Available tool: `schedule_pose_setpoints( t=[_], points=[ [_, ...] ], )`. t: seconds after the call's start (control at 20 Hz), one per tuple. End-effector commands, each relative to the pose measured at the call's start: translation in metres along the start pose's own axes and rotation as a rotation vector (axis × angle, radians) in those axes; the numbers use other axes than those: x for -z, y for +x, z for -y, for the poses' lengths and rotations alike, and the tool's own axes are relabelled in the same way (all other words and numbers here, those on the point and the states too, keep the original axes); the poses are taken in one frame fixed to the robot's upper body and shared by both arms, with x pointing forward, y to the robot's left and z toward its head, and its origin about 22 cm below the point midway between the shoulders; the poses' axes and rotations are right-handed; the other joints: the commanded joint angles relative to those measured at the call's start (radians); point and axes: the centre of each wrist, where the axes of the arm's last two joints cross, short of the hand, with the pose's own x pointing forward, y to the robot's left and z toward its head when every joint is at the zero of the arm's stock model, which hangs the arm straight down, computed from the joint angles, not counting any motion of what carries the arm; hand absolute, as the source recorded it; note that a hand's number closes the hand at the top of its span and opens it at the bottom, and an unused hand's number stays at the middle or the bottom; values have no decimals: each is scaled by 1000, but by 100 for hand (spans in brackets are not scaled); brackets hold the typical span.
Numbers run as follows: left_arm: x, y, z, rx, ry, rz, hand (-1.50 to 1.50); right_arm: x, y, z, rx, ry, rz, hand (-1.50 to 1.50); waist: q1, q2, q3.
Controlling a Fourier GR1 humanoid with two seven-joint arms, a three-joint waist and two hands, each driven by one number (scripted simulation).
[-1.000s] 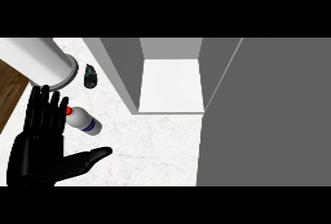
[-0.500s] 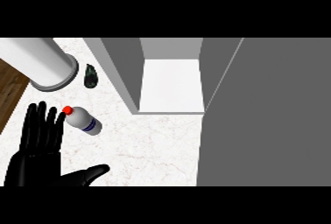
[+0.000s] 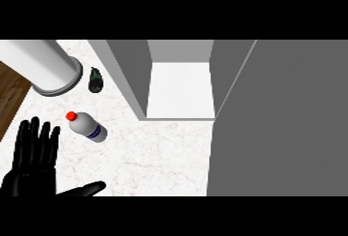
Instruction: Pick up the bottled water, place it into the cabinet and close the cabinet
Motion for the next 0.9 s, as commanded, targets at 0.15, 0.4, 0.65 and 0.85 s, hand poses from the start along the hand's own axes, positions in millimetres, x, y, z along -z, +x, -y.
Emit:
schedule_pose_setpoints(
  t=[0.15,0.4,0.65,0.85],
  points=[
    [14,-8,-22,5,83,21,-150,-12,16,5,-26,9,3,-150,-4,0,0],
    [28,-33,-35,54,78,-10,-150,-5,-15,6,-8,-3,-3,-150,-3,1,0],
    [36,-25,-72,108,70,-9,-150,-16,-9,9,-24,13,15,-150,-3,0,0],
    [32,-56,-86,113,75,-40,-150,-15,-23,3,-1,15,20,-150,-2,1,0]
  ],
)
